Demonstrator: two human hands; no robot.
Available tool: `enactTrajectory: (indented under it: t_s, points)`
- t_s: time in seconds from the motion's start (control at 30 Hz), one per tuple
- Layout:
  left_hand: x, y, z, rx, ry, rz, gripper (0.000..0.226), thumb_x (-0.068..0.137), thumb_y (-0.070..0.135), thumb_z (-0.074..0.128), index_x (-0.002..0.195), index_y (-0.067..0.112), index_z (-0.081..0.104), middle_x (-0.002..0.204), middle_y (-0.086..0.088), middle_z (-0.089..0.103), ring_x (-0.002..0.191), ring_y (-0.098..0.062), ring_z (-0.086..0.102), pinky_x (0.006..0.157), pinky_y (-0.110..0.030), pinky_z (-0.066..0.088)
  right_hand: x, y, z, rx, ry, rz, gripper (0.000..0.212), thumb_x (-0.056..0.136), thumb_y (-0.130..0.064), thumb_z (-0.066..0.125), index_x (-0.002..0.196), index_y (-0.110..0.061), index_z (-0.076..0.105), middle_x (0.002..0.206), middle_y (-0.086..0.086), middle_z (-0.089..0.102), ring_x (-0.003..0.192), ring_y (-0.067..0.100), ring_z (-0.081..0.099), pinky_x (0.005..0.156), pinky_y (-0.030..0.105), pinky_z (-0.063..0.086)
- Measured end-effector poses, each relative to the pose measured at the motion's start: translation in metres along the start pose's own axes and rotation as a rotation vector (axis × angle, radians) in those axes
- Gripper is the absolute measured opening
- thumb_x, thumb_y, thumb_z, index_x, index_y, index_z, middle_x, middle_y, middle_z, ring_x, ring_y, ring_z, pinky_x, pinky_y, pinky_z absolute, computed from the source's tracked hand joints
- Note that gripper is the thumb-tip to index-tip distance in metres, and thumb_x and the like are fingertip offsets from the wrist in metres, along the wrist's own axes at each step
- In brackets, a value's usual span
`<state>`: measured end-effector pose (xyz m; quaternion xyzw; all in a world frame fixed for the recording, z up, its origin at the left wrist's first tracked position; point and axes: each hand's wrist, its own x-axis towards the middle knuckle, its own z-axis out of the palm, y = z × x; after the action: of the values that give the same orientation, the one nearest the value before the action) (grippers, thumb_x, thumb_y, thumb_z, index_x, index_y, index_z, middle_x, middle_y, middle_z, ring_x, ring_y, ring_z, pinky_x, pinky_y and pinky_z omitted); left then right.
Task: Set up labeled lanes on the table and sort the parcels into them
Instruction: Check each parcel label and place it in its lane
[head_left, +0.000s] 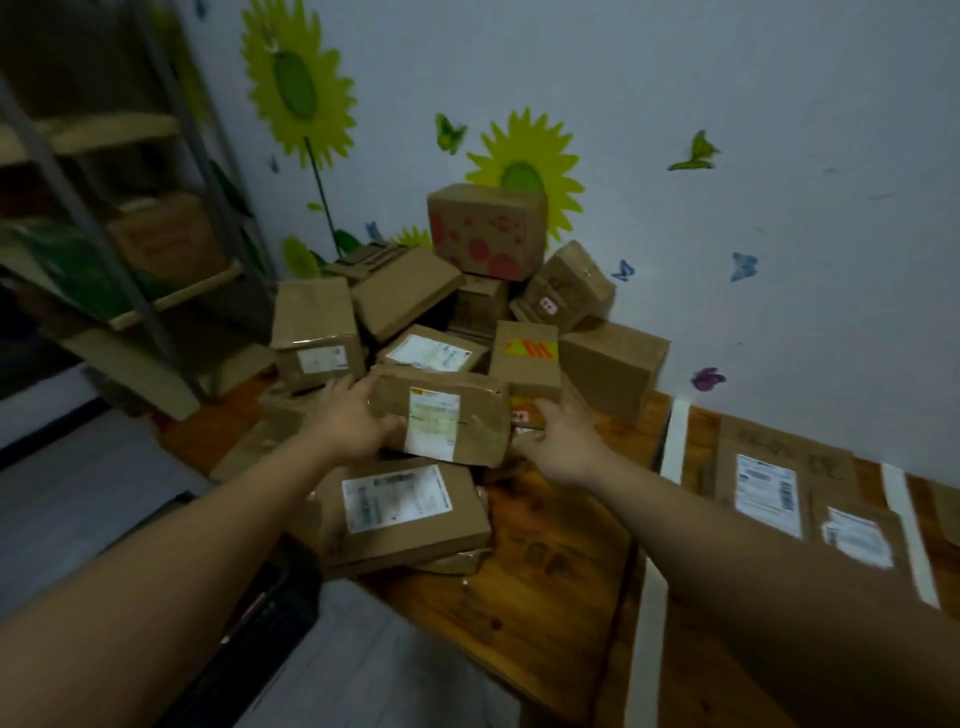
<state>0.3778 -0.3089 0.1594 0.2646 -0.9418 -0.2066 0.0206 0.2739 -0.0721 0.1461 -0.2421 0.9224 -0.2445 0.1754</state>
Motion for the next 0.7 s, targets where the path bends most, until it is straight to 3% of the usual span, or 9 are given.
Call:
enactTrajectory:
  t_s: [0.07,0.13,0.27,0.4,0.6,0.7]
  points:
    - [0.007,-0.013,-0.003,-0.191,-0.019,-0.081,0.059,0.077,0.043,0.067,0.131,0.026,0.048,0.130,-0.006,0.053,0.114,-0.028,0.053,0.095,-0.047,0.048,0.011,-0.015,0.008,0.014,-0.002,0.030,0.068,0.090,-0.047,0.057,0.147,-0.023,0.028,0.148,0.009,0.034,0.133,0.029,0.036,0.108,0.037,0.033]
    - [0.016,-0.019,0.002,-0.280,-0.052,-0.126,0.053,0.081,0.034,0.068,0.129,0.021,0.049,0.124,-0.005,0.057,0.106,-0.025,0.058,0.090,-0.045,0.051,0.023,-0.024,0.014,0.071,-0.002,0.067,0.072,0.090,-0.042,0.059,0.149,-0.022,0.022,0.149,0.009,0.033,0.135,0.028,0.035,0.109,0.038,0.031]
    - [0.040,-0.021,0.018,-0.331,-0.104,-0.216,0.056,0.084,0.029,0.066,0.133,0.016,0.043,0.130,-0.006,0.053,0.115,-0.026,0.053,0.097,-0.043,0.046,0.052,-0.024,0.030,0.288,-0.028,0.175,0.072,0.089,-0.033,0.064,0.147,-0.021,0.022,0.143,0.006,0.044,0.129,0.026,0.045,0.108,0.042,0.037]
    - [0.060,-0.016,0.037,-0.558,-0.187,-0.322,0.065,0.088,0.022,0.062,0.145,0.023,0.030,0.137,-0.005,0.049,0.127,-0.027,0.047,0.103,-0.041,0.038,0.075,-0.016,0.048,0.399,-0.090,0.227,0.077,0.088,-0.036,0.064,0.148,-0.027,0.017,0.144,0.006,0.042,0.127,0.028,0.048,0.105,0.046,0.041]
    - [0.085,-0.029,0.048,-0.657,-0.153,-0.469,0.090,0.071,0.041,0.075,0.146,0.025,0.026,0.149,-0.008,0.033,0.128,-0.033,0.043,0.104,-0.049,0.040,0.078,-0.014,0.050,0.499,-0.039,0.187,0.064,0.090,-0.032,0.061,0.145,-0.025,0.028,0.143,0.001,0.045,0.130,0.025,0.045,0.106,0.042,0.039]
    - [0.083,-0.026,0.045,-0.783,-0.182,-0.479,0.079,0.080,0.026,0.072,0.145,0.020,0.028,0.139,-0.010,0.049,0.121,-0.031,0.051,0.101,-0.046,0.043,0.071,-0.016,0.052,0.448,-0.004,0.189,0.061,0.094,-0.032,0.056,0.147,-0.024,0.026,0.143,0.003,0.044,0.130,0.025,0.044,0.106,0.041,0.036]
